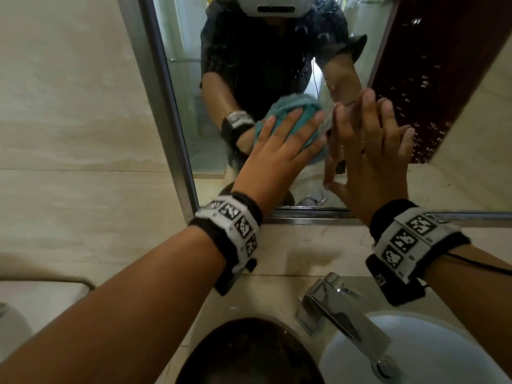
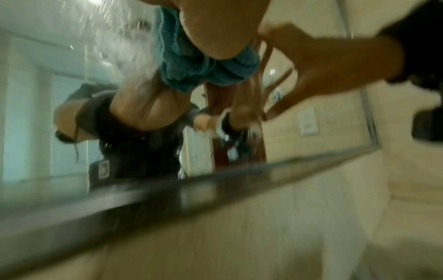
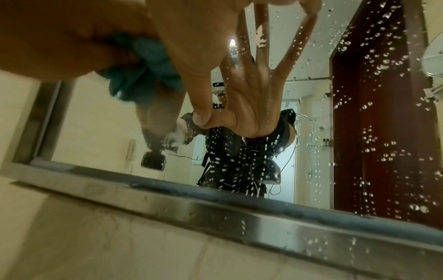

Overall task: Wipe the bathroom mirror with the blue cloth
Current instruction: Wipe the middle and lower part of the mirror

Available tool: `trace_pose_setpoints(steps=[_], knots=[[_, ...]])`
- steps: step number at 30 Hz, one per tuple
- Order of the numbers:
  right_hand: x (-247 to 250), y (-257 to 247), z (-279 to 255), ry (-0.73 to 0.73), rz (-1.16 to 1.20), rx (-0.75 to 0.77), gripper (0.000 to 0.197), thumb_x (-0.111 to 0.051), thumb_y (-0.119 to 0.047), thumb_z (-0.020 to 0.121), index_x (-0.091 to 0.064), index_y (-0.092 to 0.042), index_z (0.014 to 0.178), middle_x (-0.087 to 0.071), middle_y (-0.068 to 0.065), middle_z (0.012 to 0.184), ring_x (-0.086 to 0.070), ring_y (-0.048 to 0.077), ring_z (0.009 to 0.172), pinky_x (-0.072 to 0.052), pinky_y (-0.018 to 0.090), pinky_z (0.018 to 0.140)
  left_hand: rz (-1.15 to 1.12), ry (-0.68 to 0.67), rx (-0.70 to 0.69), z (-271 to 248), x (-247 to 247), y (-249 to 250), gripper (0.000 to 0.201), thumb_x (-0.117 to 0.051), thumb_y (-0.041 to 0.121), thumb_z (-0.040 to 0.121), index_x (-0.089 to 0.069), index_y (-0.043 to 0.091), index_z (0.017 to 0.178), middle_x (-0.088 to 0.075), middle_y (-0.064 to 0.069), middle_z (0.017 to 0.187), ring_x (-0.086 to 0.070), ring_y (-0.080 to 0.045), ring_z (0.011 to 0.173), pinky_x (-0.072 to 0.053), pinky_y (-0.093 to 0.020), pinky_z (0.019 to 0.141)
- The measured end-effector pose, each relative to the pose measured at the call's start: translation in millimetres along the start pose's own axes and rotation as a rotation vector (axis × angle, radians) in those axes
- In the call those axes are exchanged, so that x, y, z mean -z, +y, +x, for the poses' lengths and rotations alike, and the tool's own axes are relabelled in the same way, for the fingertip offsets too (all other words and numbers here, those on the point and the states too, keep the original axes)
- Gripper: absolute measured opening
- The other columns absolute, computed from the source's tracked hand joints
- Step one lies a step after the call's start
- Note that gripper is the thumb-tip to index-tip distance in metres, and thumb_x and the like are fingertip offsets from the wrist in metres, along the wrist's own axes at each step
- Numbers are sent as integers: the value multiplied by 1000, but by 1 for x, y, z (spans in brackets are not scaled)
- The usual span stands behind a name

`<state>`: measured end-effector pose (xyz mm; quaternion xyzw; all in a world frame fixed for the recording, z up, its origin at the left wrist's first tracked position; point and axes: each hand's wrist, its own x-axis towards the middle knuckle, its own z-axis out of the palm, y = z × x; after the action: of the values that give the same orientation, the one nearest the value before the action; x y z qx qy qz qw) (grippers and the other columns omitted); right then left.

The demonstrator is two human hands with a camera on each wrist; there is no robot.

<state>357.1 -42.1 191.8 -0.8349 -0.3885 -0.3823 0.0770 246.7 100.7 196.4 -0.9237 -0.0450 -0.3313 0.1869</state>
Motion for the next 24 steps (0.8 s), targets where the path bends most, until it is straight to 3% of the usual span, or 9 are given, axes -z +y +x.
trace_pose_setpoints(steps=[3,5,8,10,13,16,20,23,24], knots=[[-2,-2,0,-34,-14,16,122,-77,-54,61,-1,-23,151,9,7,154,0,35,143,-12,65,108,115,-180,-101,-60,-42,17,77,-74,4,63,-51,24,134,-44,-5,144,-37,-33,132,-23,-51,106],[-2,1,0,-40,-7,19,127,-80,-54,57,0,-24,151,9,7,154,1,35,142,-12,66,107,84,-287,-131,-78,-47,23,82,-78,5,61,-50,23,135,-46,-2,143,-41,-30,132,-28,-49,106],[-2,-1,-1,-48,-8,11,127,-81,-53,57,-1,-23,151,8,8,154,2,35,142,-12,67,107,59,-318,-156,-53,-24,12,76,-58,4,79,-30,28,145,-22,-2,155,-20,-30,142,-7,-47,112],[-3,-3,0,-38,-11,-6,124,-80,-53,60,0,-23,151,7,9,155,2,35,143,-12,66,107,75,-124,-58,-20,4,-5,71,-44,6,82,-24,26,147,-17,-8,156,-13,-34,142,-1,-48,112],[-5,-4,-1,-35,-18,-9,118,-76,-52,65,0,-24,151,7,8,155,1,34,143,-13,65,108,-29,222,134,15,27,-25,58,-32,9,84,-38,17,141,-33,-19,148,-20,-41,136,-8,-51,113],[-6,-3,-2,-7,4,-3,115,-75,-50,67,-1,-23,151,6,8,154,0,34,143,-14,66,107,-11,246,89,16,14,-19,58,-35,5,84,-37,17,140,-36,-19,146,-23,-40,135,-14,-55,110],[-7,-4,-3,22,28,-8,112,-77,-44,69,-4,-22,151,4,8,154,-1,33,142,-16,66,106,-8,-13,-68,-23,-21,10,73,-50,0,73,-38,24,141,-34,-8,150,-27,-34,137,-11,-53,109],[-8,-4,-3,33,8,-4,109,-76,-43,72,-3,-22,151,4,7,154,0,32,142,-16,66,106,48,-268,-141,-60,-45,27,73,-57,4,78,-33,26,144,-26,0,154,-10,-28,142,-5,-50,110],[-9,-4,-3,19,6,-3,113,-77,-45,69,-3,-23,151,5,7,154,1,32,142,-16,66,107,21,-293,-141,-69,-50,29,73,-61,5,76,-37,24,142,-31,0,152,-13,-27,142,-8,-50,110]])
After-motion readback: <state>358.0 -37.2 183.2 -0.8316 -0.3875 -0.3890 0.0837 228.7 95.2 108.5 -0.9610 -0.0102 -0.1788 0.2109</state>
